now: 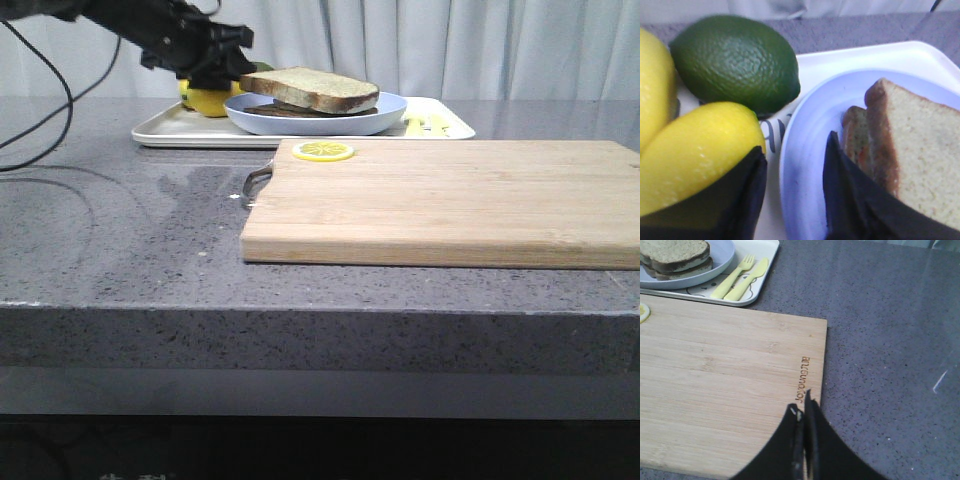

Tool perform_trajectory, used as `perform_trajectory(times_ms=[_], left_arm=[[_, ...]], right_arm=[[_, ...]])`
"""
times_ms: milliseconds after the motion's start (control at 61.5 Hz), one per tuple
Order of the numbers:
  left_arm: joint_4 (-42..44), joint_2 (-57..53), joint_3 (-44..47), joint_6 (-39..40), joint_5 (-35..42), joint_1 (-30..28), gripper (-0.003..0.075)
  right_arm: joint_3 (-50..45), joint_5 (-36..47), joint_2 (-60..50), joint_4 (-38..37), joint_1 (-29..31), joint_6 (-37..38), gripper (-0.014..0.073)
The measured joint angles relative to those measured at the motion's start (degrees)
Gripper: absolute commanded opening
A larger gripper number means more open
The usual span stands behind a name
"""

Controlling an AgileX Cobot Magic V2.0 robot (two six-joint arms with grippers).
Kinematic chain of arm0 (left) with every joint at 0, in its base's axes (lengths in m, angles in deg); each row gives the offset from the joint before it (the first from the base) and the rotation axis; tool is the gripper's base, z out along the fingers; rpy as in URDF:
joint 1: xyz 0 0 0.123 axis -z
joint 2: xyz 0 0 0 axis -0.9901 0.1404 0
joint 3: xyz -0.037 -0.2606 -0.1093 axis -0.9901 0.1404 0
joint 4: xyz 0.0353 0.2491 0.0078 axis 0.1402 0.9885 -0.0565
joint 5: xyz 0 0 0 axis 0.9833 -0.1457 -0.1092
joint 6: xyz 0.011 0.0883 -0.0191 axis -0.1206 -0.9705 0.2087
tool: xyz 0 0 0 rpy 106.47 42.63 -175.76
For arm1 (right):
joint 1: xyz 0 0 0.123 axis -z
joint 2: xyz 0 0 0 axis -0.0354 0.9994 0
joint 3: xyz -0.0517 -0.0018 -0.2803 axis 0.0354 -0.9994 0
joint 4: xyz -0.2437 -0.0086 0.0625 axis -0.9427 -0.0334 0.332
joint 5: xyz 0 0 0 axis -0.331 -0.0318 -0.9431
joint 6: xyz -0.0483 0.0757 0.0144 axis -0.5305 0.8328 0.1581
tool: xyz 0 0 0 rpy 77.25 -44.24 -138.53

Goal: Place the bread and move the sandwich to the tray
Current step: 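Release the plate and raise the left gripper away from the tray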

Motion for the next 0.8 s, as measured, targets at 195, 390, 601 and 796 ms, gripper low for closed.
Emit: perform_trajectory(times_ms=[195, 390, 601, 796], left_arm=[[0.11, 0.00, -6.34, -0.09, -4.81, -1.64, 0.0219], [0.11, 0.00, -8.97, -0.09, -10.66, -2.22, 0.0047], [-2.43, -0.33, -8.97, -0.09, -14.32, -2.22, -0.0017], [-4.58, -1.95, -8.97, -0.09, -18.72, -2.22, -0.0017]], right_arm=[[0.00, 0.00, 0.00, 0.00, 0.00, 0.00, -0.0109], [0.00, 0.44, 0.00, 0.00, 0.00, 0.00, -0.0109], [0.00, 0.44, 0.00, 0.00, 0.00, 0.00, -0.0109], [0.00, 0.44, 0.00, 0.04, 0.00, 0.00, -0.0109]])
